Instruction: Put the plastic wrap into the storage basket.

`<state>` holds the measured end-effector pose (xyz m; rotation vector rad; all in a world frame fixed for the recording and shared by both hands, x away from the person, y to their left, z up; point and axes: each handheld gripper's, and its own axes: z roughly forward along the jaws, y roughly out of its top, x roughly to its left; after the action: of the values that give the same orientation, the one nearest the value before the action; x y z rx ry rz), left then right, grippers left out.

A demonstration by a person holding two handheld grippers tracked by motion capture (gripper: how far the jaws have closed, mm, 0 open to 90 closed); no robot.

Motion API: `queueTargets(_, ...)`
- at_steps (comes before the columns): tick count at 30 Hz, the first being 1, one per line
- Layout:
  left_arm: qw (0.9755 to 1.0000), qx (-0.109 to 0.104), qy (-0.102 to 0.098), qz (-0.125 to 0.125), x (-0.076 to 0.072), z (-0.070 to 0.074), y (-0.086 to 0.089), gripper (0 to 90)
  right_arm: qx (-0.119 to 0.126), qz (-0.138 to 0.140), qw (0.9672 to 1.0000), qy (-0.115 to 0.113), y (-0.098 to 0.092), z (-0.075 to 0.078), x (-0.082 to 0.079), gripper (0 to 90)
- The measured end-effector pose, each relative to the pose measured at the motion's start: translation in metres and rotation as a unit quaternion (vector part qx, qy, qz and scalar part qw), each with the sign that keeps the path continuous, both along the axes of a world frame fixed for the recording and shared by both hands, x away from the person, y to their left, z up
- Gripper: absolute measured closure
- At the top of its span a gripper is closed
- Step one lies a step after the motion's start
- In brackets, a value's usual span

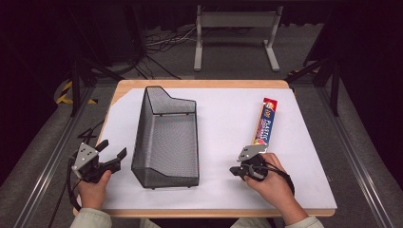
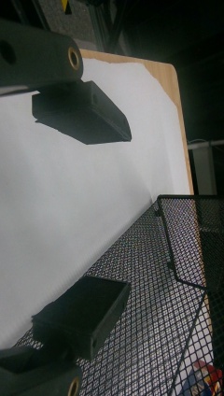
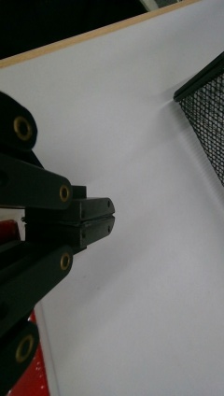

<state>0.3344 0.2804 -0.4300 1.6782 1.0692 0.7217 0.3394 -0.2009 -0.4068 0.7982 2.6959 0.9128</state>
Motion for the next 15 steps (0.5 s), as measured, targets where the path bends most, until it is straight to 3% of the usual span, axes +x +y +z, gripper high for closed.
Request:
queueTargets(6,1.0,0.0,0.001,0.0,0.0,0.0,0.0,24.4,-0.029,-0.004,0.9996,0.005,0.005,-0.004,0.0,90.0)
queueTargets(9,1.0,0.0,0.001,0.0,0.0,0.0,0.0,24.4,-0.029,-0.003,0.9995,0.01,0.007,-0.006,0.0,90.0)
queueTargets(15,1.0,0.0,0.001,0.001,0.0,0.0,0.001,24.4,-0.053,-0.018,0.9984,0.007,0.012,-0.007,-0.002,90.0)
